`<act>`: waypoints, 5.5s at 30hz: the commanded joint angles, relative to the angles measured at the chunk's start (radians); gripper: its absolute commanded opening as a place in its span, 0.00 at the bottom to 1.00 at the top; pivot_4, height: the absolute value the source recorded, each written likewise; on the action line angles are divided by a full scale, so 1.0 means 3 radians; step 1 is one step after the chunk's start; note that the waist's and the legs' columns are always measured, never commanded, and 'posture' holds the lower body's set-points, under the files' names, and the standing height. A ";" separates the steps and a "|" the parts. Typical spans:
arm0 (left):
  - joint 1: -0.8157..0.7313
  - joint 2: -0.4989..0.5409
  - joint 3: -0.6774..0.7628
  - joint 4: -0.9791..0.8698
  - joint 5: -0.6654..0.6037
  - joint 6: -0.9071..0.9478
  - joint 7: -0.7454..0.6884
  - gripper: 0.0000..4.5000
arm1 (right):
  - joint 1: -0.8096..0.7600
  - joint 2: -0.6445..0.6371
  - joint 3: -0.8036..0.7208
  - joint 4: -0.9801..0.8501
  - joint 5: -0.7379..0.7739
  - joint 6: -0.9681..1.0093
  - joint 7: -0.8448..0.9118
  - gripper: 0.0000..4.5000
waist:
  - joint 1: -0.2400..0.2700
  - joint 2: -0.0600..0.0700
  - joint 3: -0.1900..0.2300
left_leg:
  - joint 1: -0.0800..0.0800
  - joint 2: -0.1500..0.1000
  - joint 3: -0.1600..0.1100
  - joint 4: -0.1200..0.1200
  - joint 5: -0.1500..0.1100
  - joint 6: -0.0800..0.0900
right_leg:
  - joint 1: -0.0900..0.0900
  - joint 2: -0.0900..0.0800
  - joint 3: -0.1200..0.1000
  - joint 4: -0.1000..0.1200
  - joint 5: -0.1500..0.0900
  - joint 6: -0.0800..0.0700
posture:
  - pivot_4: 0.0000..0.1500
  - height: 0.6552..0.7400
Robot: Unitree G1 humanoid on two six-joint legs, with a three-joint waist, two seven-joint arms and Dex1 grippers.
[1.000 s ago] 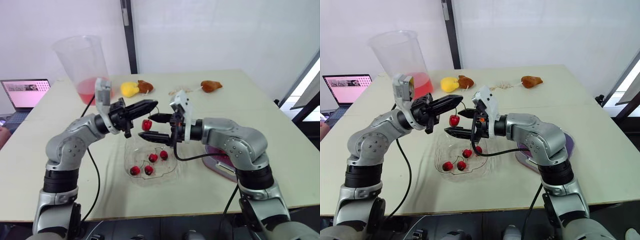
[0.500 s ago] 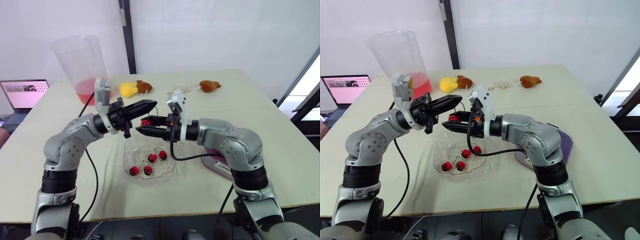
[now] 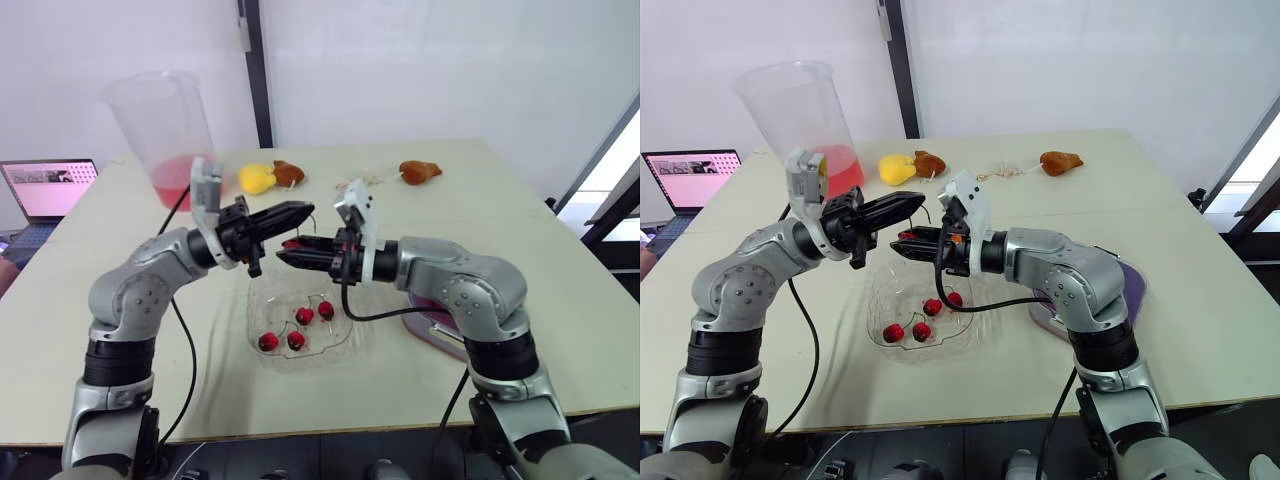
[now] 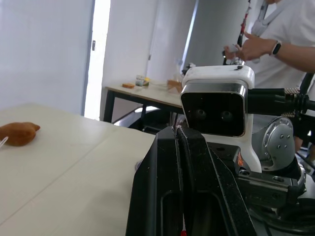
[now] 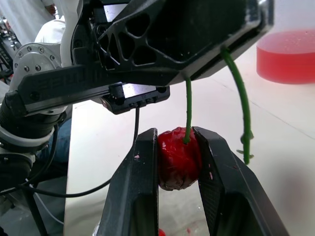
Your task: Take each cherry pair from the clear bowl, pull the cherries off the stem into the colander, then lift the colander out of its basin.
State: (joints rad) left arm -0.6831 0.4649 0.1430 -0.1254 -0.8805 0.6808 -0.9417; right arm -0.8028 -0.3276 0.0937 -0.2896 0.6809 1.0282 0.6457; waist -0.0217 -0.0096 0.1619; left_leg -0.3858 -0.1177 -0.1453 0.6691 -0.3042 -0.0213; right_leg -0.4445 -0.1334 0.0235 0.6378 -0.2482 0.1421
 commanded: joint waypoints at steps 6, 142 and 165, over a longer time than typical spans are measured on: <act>-0.0170 -0.0123 -0.0005 -0.0039 -0.0031 -0.0078 -0.0021 0.00 | 0.0101 -0.0367 0.0273 -0.0165 -0.0092 0.0101 0.0133 0.21 | 0.0004 0.0000 0.0000 | 0.0000 -0.0001 0.0000 0.0000 0.0000 0.0000 | 0.0000 0.0000 0.0000 0.0000 0.0000 0.0000 | 1.00 1.00; 0.1520 0.1592 0.0393 -0.0899 0.0196 0.0066 -0.0560 1.00 | -0.1819 -0.0272 0.2898 0.1270 -0.1594 0.0847 0.0955 0.48 | -0.0078 0.0003 0.0000 | -0.0004 0.0017 0.0019 -0.0011 -0.0006 -0.0003 | -0.0021 0.0007 -0.0006 -0.0005 0.0009 -0.0012 | 1.00 1.00; 0.1332 0.1377 0.0445 -0.0600 0.0315 -0.0150 -0.0394 1.00 | -0.1713 -0.0400 0.2774 0.0860 -0.1928 -0.0249 0.1343 0.20 | -0.0081 0.0003 0.0000 | -0.0005 0.0016 0.0019 -0.0009 -0.0006 -0.0003 | -0.0022 0.0007 -0.0007 -0.0003 0.0009 -0.0012 | 1.00 1.00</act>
State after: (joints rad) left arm -0.2716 0.8766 0.2278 -0.3186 -0.7937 0.6666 -1.0709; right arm -1.3099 -0.4609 0.9776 0.0009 0.1227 1.0421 1.0469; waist -0.0460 -0.0088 0.1618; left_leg -0.3873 -0.1127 -0.1396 0.6663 -0.3060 -0.0223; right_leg -0.4514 -0.1311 0.0214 0.6373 -0.2454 0.1385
